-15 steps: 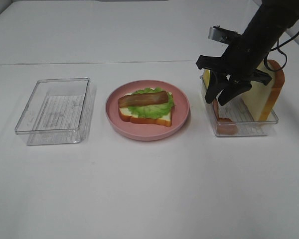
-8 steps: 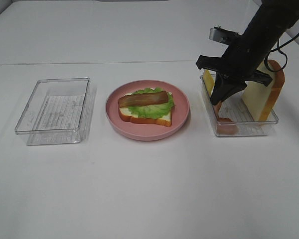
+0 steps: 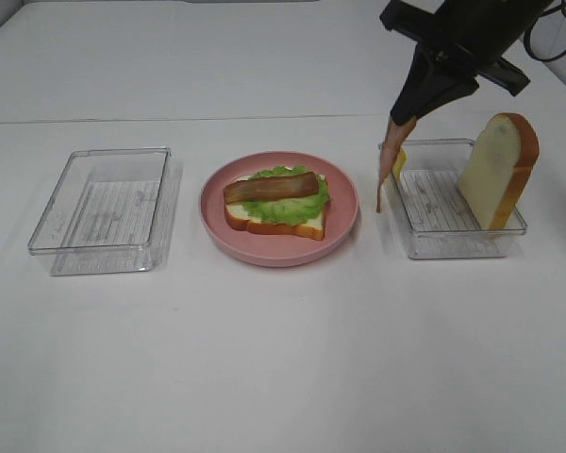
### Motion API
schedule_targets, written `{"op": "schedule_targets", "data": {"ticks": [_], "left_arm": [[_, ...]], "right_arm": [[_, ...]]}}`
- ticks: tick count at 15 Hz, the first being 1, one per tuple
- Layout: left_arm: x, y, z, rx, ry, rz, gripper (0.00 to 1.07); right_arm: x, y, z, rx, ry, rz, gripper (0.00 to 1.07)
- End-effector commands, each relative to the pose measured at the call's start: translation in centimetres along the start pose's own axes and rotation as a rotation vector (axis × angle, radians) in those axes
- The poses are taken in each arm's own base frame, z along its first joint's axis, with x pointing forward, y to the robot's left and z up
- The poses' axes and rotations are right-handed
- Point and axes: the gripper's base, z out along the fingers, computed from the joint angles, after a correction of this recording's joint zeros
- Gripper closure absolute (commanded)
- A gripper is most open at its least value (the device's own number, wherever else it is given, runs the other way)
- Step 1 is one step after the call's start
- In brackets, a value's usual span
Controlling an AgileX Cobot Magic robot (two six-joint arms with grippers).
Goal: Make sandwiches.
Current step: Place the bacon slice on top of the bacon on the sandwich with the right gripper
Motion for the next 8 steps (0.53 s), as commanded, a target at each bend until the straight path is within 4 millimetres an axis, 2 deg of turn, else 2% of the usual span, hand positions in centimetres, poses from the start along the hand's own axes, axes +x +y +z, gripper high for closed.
{"op": "schedule_targets", "data": {"ticks": [1,2,4,6,7,8], "left_arm": [[0.0,0.0,-0.1,0.011,-0.017,0.002,0.21],[0.0,0.0,-0.1,0.011,-0.017,0.002,0.21],[0.0,0.0,-0.1,0.011,-0.017,0.002,0.21],[0.0,0.0,-0.1,0.011,-0.017,0.002,0.21],[0.0,0.0,-0.1,0.011,-0.017,0.002,0.21],[0.0,0.0,-0.1,0.011,-0.017,0.002,0.21]], "right_arm": [[0.6,1.9,-0.9,-0.144,0.023,-0.042,1.07],[0.3,3.7,-0.3,-0.256,-0.001,-0.065,1.07],[-0.2,6.1,1.7,-0.275,-0.043,-0.103,1.07],[-1.2,8.0,3.9,-0.290,-0.133,-0.101,1.07],[-1.2,8.0,3.9,-0.290,-0.133,-0.101,1.07],[-2.4,8.7,6.0,-0.338,-0.203,-0.042,1.07]]}}
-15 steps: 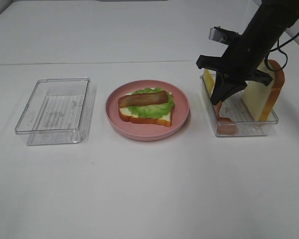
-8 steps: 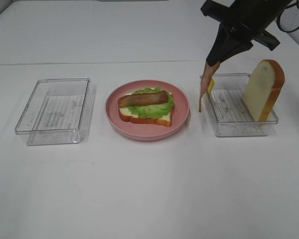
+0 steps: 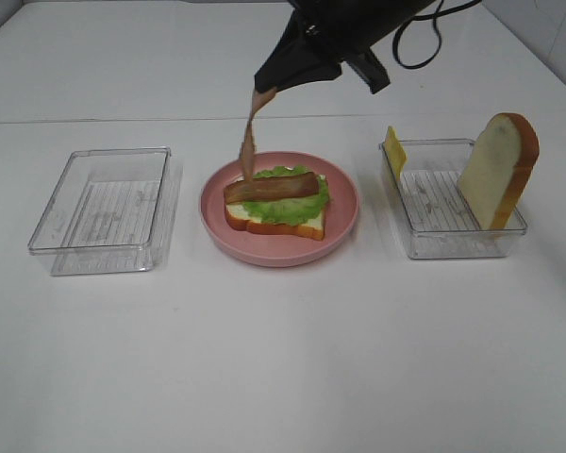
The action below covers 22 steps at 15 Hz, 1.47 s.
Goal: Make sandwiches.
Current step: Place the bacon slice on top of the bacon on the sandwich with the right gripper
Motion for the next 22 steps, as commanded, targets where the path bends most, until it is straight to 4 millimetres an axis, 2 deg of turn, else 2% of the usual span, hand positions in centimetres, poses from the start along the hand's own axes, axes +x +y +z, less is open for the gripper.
{"op": "schedule_targets", "data": {"ticks": [1,5,7,9,15,16,18,19,20,21,22], "left_arm": [[0.0,0.0,-0.1,0.011,-0.017,0.002,0.21],[0.0,0.0,-0.1,0.011,-0.017,0.002,0.21],[0.0,0.0,-0.1,0.011,-0.017,0.002,0.21],[0.0,0.0,-0.1,0.011,-0.017,0.002,0.21],[0.0,0.0,-0.1,0.011,-0.017,0.002,0.21],[0.0,0.0,-0.1,0.011,-0.017,0.002,0.21],[0.0,0.0,-0.1,0.011,-0.017,0.002,0.21],[0.0,0.0,-0.1,0.011,-0.017,0.002,0.21],[0.0,0.0,-0.1,0.011,-0.017,0.002,0.21],[0.0,0.0,-0.1,0.011,-0.017,0.002,0.21],[0.0,0.0,-0.1,0.011,-0.017,0.002,0.21]], "right_arm": [[-1.3,-0.4,2.3,-0.072,-0.105,0.067,1.07],[-2.3,-3.7,6.8,-0.152,-0.165,0.188,1.07],[-2.1,-4.8,7.9,-0.136,-0.144,0.209,1.07],[-1.9,-5.4,8.1,-0.082,-0.124,0.192,1.07],[-1.4,-7.0,5.7,0.181,-0.066,0.174,1.07],[-1.1,-7.5,5.5,0.245,-0.043,0.186,1.02],[-0.9,-7.6,5.5,0.261,-0.019,0.187,0.88],[-0.8,-7.6,5.5,0.261,-0.013,0.187,0.52],[-0.8,-7.6,5.5,0.261,-0.006,0.175,0.38],[-0.7,-7.5,5.3,0.259,0.000,0.155,0.32],[-0.7,-7.1,4.9,0.260,0.001,0.142,0.32]]}}
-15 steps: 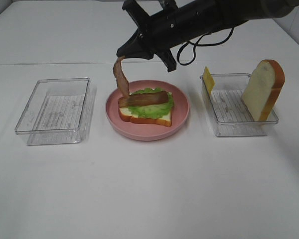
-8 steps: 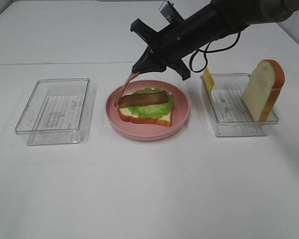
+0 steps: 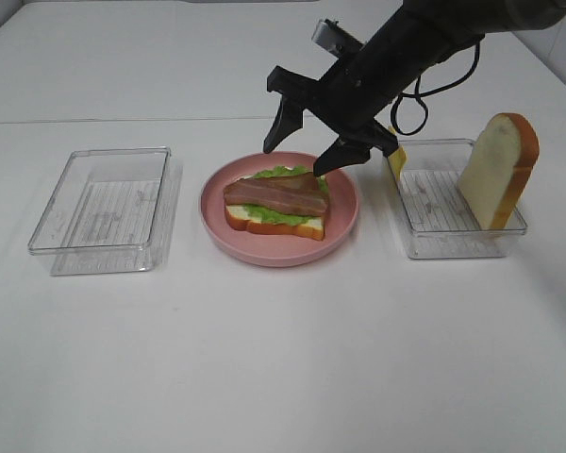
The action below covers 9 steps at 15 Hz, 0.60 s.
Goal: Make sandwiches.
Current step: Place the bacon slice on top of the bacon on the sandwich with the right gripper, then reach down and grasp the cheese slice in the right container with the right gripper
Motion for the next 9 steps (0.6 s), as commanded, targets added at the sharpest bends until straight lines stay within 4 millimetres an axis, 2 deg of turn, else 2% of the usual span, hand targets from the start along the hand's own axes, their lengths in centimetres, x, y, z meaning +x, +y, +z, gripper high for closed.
{"op": "schedule_targets", "data": {"ticks": [1,3,5,7,9], "left_arm": [[0.0,0.0,-0.1,0.011,-0.016,0.000,0.21],[0.0,0.0,-0.1,0.011,-0.016,0.000,0.21],[0.0,0.0,-0.1,0.011,-0.016,0.000,0.21],[0.0,0.0,-0.1,0.011,-0.016,0.000,0.21],[0.0,0.0,-0.1,0.011,-0.016,0.000,0.21]], "right_arm": [[0.0,0.9,-1.9,-0.001,-0.006,-0.050,0.32],[0.1,1.7,-4.0,0.037,0.023,-0.071,0.32],[-0.4,2.2,-6.6,0.164,0.053,-0.117,0.33],[-1.3,2.0,-9.0,0.327,0.030,-0.146,0.33],[-2.3,1.0,-10.7,0.530,-0.053,-0.155,0.34]]}}
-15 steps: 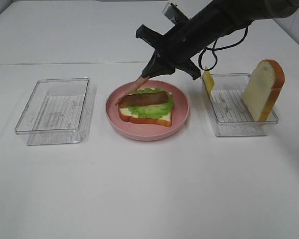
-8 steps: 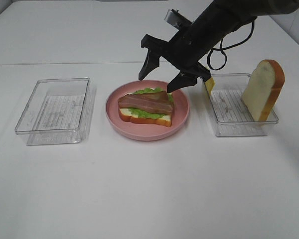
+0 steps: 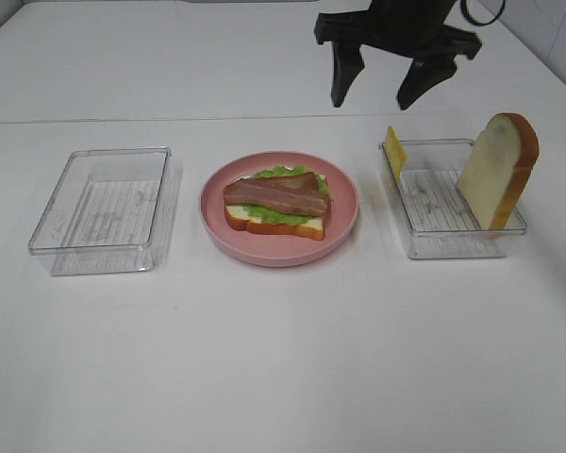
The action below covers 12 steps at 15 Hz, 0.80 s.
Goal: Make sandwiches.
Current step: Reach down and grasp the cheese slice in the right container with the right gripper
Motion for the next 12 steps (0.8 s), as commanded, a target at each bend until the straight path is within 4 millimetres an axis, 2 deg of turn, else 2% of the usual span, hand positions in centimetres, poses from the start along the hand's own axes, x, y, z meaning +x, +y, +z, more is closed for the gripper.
{"op": "schedule_targets", "data": {"ticks": [1,4,6,9,12], "left_arm": [[0.0,0.0,-0.1,0.011,-0.016,0.000,0.21],[0.0,0.0,-0.1,0.011,-0.016,0.000,0.21],[0.0,0.0,-0.1,0.011,-0.016,0.000,0.21],[0.0,0.0,-0.1,0.011,-0.016,0.000,0.21],[0.0,0.0,-0.1,0.011,-0.016,0.000,0.21]], "right_arm": [[-0.3,-1.2,-0.7,0.124,-0.027,0.012,0.34],[-1.0,-2.0,1.8,0.150,-0.031,-0.001,0.36],[-1.6,-3.5,4.3,0.135,-0.022,0.037,0.39],[-2.2,-5.2,6.2,0.076,-0.030,0.101,0.46],[-2.1,-5.1,8.0,0.061,0.001,0.068,0.48]]}}
